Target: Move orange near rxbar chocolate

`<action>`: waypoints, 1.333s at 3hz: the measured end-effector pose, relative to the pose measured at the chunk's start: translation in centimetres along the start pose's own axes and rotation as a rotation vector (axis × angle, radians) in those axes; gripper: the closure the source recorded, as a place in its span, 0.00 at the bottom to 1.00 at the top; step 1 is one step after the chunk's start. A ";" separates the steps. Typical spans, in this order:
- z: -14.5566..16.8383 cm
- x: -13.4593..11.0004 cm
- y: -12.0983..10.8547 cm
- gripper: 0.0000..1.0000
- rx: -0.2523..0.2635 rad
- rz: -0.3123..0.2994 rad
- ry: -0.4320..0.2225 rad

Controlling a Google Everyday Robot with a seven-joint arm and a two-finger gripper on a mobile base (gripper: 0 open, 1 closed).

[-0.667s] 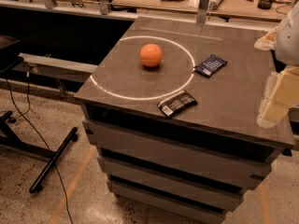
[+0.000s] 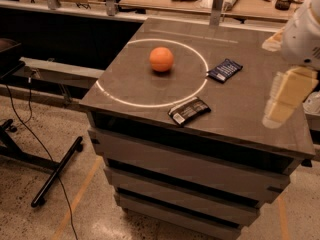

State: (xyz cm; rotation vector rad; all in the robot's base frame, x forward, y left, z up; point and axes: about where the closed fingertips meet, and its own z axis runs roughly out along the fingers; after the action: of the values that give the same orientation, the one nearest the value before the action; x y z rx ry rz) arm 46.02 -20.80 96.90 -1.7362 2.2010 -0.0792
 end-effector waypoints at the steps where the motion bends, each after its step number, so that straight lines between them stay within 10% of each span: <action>1: 4.4 -3.4 -4.7 0.00 0.015 -0.026 -0.054; 4: 12.4 -10.6 -17.0 0.00 0.121 0.149 -0.246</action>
Offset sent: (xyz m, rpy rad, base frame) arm 0.2197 0.0905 -0.0512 0.1269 -0.1897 0.0293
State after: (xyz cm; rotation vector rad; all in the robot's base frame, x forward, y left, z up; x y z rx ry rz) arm 67.67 -12.99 91.81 -1.4309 2.0906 0.0353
